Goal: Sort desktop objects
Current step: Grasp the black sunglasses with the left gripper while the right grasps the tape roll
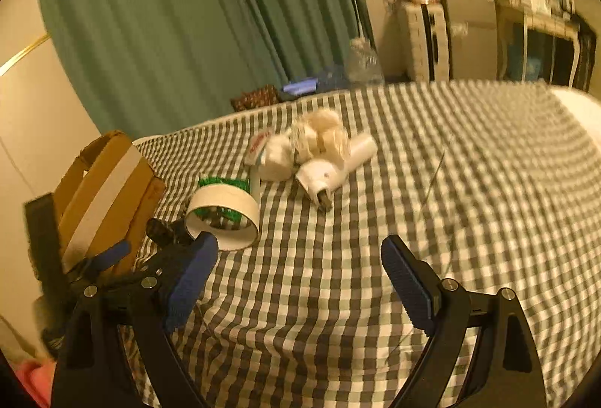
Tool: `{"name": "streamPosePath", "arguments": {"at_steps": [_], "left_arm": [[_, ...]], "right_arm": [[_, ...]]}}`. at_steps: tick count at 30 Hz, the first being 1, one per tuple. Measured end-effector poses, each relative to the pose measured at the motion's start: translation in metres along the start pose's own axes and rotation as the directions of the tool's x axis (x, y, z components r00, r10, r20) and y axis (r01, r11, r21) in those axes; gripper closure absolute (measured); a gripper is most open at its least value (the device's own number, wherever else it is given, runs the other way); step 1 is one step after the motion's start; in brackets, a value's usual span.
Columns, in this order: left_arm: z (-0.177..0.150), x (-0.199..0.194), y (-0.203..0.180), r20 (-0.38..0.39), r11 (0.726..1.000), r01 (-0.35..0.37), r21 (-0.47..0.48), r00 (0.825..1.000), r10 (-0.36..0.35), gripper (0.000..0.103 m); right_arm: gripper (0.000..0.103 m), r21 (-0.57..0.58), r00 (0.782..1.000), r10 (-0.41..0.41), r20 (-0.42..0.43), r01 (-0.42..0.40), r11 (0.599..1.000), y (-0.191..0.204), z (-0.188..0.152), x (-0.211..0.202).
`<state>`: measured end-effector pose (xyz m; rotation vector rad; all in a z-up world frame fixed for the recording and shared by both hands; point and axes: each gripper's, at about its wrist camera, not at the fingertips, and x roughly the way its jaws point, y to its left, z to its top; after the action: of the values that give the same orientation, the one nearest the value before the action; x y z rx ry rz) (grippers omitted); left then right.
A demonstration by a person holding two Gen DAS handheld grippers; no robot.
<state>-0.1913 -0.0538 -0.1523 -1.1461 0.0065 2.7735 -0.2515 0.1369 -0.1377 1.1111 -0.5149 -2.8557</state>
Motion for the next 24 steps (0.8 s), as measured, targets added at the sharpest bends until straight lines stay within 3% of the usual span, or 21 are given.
{"name": "streamPosePath", "arguments": {"at_steps": [5, 11, 13, 16, 20, 23, 24], "left_arm": [[0.003, 0.018, 0.017, 0.018, 0.999, -0.004, -0.033, 1.000, 0.005, 0.000], [0.002, 0.040, 0.007, 0.024, 0.997, -0.007, 0.082, 1.000, 0.005, 0.000], [0.003, 0.048, 0.013, 0.000, 0.998, 0.004, 0.055, 1.000, -0.004, 0.000], [0.003, 0.052, 0.024, -0.014, 0.997, 0.073, -0.012, 0.997, -0.073, 0.001], [0.003, 0.056, 0.037, -0.031, 0.990, 0.117, -0.085, 0.992, -0.120, 0.020], [0.001, 0.057, 0.044, -0.029, 0.986, 0.120, -0.117, 0.992, -0.124, 0.035], [0.001, 0.058, 0.045, -0.026, 0.985, 0.125, -0.122, 0.991, -0.129, 0.037]], "right_arm": [[0.014, 0.022, 0.999, 0.036, -0.011, -0.036, 0.999, -0.001, 0.007, 0.022], [0.014, 0.009, 0.991, 0.130, -0.018, -0.130, 0.992, 0.025, 0.017, 0.052], [0.014, -0.003, 0.990, 0.138, -0.029, -0.138, 0.990, 0.037, 0.019, 0.062], [0.014, -0.002, 0.987, 0.149, -0.051, -0.150, 0.989, 0.049, 0.019, 0.081], [0.014, 0.046, 0.987, 0.148, -0.070, -0.145, 0.988, 0.054, 0.016, 0.103], [0.014, 0.091, 0.979, 0.153, -0.132, -0.142, 0.986, 0.052, 0.011, 0.122], [0.014, 0.113, 0.971, 0.193, -0.142, -0.178, 0.977, 0.050, 0.008, 0.127]]}}
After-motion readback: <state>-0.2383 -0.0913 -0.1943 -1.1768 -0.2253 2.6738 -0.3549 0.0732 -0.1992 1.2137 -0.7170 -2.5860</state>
